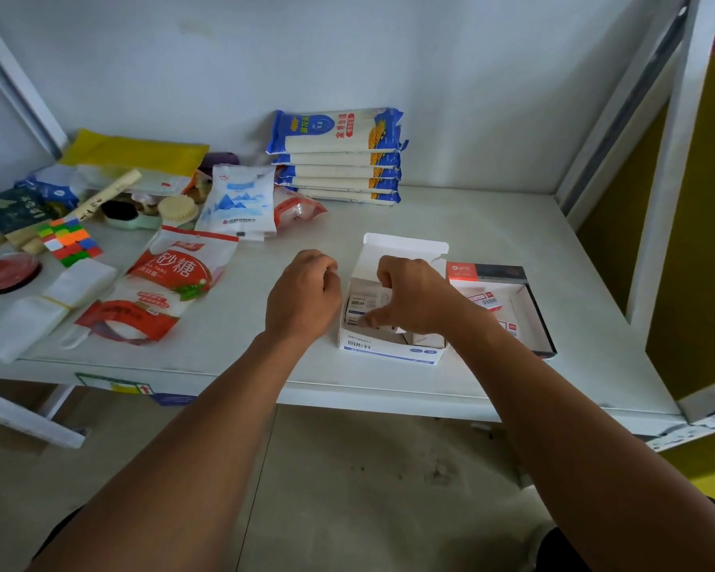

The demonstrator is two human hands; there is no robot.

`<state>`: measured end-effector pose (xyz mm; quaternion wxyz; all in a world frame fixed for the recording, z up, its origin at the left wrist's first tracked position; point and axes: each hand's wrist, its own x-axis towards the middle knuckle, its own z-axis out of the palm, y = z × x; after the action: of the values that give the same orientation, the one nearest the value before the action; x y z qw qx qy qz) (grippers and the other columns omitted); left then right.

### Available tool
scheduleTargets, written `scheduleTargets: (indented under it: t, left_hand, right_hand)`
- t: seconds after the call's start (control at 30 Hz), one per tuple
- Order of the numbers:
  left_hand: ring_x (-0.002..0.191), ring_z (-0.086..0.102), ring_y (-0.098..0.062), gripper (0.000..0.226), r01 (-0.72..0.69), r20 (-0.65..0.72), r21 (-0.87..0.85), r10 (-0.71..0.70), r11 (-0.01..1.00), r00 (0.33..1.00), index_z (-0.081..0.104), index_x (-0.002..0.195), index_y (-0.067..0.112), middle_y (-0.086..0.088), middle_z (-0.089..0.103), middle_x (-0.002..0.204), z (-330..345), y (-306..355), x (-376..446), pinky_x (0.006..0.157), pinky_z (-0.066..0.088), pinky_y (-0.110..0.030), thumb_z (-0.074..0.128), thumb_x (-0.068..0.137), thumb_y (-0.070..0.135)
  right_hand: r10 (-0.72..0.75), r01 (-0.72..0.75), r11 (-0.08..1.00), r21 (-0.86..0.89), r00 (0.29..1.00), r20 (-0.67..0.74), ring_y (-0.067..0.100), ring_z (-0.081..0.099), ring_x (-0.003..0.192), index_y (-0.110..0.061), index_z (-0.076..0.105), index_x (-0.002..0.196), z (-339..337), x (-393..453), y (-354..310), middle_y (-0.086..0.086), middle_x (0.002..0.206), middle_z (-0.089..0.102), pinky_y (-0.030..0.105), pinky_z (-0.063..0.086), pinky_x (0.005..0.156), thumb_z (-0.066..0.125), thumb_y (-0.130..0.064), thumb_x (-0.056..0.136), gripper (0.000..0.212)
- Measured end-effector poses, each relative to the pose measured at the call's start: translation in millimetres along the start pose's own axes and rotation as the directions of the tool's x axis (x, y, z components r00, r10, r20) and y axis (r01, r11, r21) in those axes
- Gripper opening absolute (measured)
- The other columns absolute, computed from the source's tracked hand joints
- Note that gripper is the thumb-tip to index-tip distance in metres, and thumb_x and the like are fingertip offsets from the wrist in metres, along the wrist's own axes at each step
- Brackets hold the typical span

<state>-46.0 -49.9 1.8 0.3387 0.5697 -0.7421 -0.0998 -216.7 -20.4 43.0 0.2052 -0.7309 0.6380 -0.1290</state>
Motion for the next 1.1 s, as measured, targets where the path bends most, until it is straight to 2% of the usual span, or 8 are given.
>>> scheduleTargets:
  t: [0.07,0.23,0.37,0.6,0.73,0.9,1.0,1.1]
  left_hand:
    - [0.094,0.060,-0.018,0.018,-0.002,-0.002,-0.002,0.002,1.000,1.000,0.063,0.104,0.012,-0.005,0.063,0.109,1,-1,1,0.079,0.049,-0.025,0.053,0.092,0.020]
    - [0.099,0.061,-0.021,0.020,0.024,-0.011,0.012,-0.024,1.000,1.000,0.063,0.108,0.013,-0.007,0.064,0.114,0,2,1,0.083,0.045,-0.023,0.054,0.093,0.022]
    - [0.099,0.061,-0.021,0.020,0.033,-0.022,0.012,-0.033,0.999,0.999,0.064,0.108,0.012,-0.008,0.063,0.115,0,5,1,0.081,0.041,-0.021,0.054,0.093,0.020]
    - [0.099,0.061,-0.021,0.020,0.031,-0.003,-0.004,-0.031,1.000,1.000,0.064,0.107,0.011,-0.008,0.063,0.115,1,6,-1,0.082,0.044,-0.023,0.052,0.093,0.019]
    - [0.099,0.061,-0.021,0.020,0.033,-0.003,0.004,-0.033,0.999,0.999,0.064,0.107,0.011,-0.008,0.063,0.116,1,5,0,0.082,0.044,-0.023,0.053,0.093,0.019]
    - [0.099,0.061,-0.020,0.020,0.032,0.006,-0.005,-0.032,0.999,0.999,0.064,0.106,0.012,-0.006,0.063,0.114,2,1,-2,0.081,0.044,-0.023,0.053,0.092,0.019]
    - [0.097,0.061,-0.021,0.019,0.023,0.015,-0.008,-0.023,1.000,1.000,0.064,0.105,0.011,-0.007,0.064,0.112,3,-2,-4,0.081,0.047,-0.024,0.053,0.092,0.019]
    - [0.096,0.061,-0.022,0.019,0.018,0.011,-0.011,-0.018,1.000,1.000,0.064,0.104,0.011,-0.007,0.064,0.112,2,-4,-4,0.081,0.048,-0.026,0.053,0.092,0.018]
  right_hand:
    - [-0.017,0.017,1.000,0.022,1.000,-0.017,0.019,0.052,0.082,-0.019,0.046,0.093,2,1,0,-0.001,0.090,0.055,0.028,0.047,0.064,0.078,-0.038,0.077,0.040]
    - [-0.009,0.016,0.993,0.114,0.998,-0.064,0.018,0.055,0.091,-0.018,0.054,0.119,-1,4,-5,0.001,0.105,0.056,0.026,0.050,0.077,0.072,-0.025,0.084,0.040]
    - [0.011,-0.003,0.993,0.120,0.998,-0.067,0.018,0.057,0.088,-0.018,0.061,0.104,1,7,-6,-0.003,0.097,0.055,0.019,0.045,0.067,0.071,-0.025,0.085,0.022]
    - [-0.077,0.069,0.989,0.132,0.996,0.052,0.021,0.059,0.093,-0.008,0.069,0.096,5,7,-4,0.009,0.106,0.067,0.028,0.050,0.080,0.067,-0.010,0.086,0.010]
    - [-0.106,0.090,0.979,0.181,0.991,0.081,0.022,0.058,0.110,-0.008,0.073,0.104,4,6,-5,0.009,0.117,0.068,0.024,0.046,0.080,0.057,0.000,0.088,0.023]
    - [-0.115,0.088,0.971,0.223,0.987,0.109,0.014,0.057,0.095,-0.006,0.072,0.108,10,5,-6,0.008,0.112,0.069,0.024,0.045,0.090,0.050,0.006,0.089,0.031]
    - [-0.110,0.094,0.984,0.151,0.989,0.096,0.021,0.061,0.096,-0.007,0.071,0.108,18,5,-7,0.009,0.112,0.070,0.026,0.046,0.090,0.053,0.002,0.089,0.027]
    - [-0.103,0.093,0.987,0.133,0.993,0.065,0.022,0.063,0.091,-0.010,0.072,0.097,16,4,-6,0.004,0.098,0.071,0.031,0.051,0.085,0.063,-0.016,0.088,0.014]
